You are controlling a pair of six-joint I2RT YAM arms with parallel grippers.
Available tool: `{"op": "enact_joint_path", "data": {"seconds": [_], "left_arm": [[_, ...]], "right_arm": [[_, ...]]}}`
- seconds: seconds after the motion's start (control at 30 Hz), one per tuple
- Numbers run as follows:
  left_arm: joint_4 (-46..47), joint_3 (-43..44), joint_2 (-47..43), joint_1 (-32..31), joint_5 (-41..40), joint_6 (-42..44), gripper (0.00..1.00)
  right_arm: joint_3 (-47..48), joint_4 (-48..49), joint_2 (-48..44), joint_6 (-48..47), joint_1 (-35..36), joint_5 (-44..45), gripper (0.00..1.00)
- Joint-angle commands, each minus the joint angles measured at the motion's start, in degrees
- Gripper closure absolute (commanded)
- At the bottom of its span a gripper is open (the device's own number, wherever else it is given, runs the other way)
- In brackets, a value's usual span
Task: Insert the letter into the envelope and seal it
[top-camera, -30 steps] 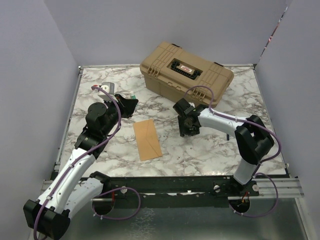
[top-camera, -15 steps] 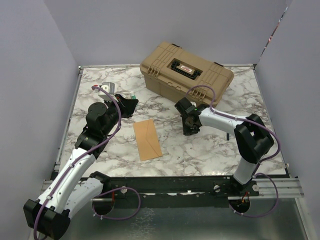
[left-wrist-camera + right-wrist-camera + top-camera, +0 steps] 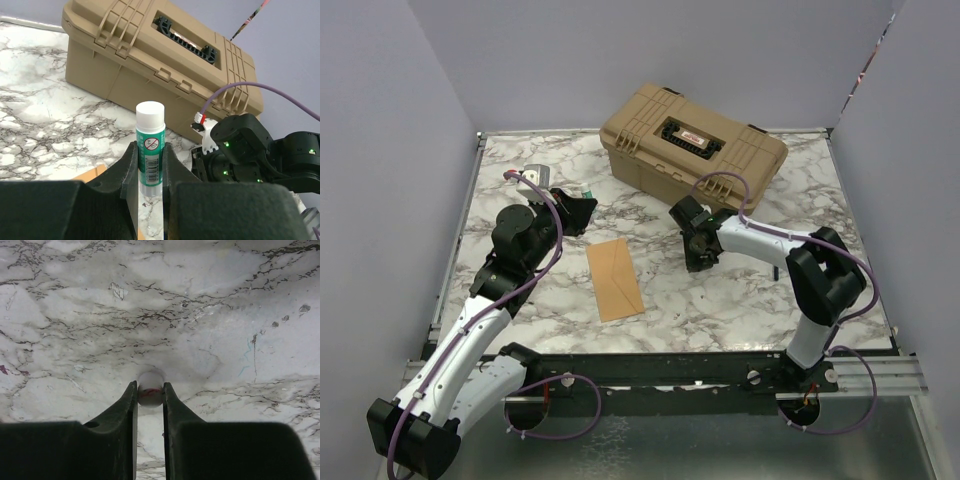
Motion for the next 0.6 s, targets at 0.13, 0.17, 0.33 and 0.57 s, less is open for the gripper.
{"op": "enact_joint_path", "data": {"seconds": [0.13, 0.17, 0.33, 0.57], "left_arm": [[1.34, -0.46, -0.20, 0.02, 3.19, -0.06, 1.00], [1.94, -0.54, -0.14, 0.02, 4.41, 0.26, 1.00], [7.33, -0.47, 0.68, -0.06, 16.17, 3.84, 1.00], [10.49, 1.51, 2.98, -0.06, 21.45, 9.05, 1.00]], "right_arm": [[0.75, 2.43, -4.31, -2.61, -0.40, -4.33, 1.00], [1.16, 2.85, -5.97, -3.26, -0.40, -5.47, 1.00], [4.80, 6.67, -15.75, -7.06, -0.58, -15.58, 1.00], [12.89, 10.66, -23.08, -9.59, -1.10, -33.47, 1.00]]}}
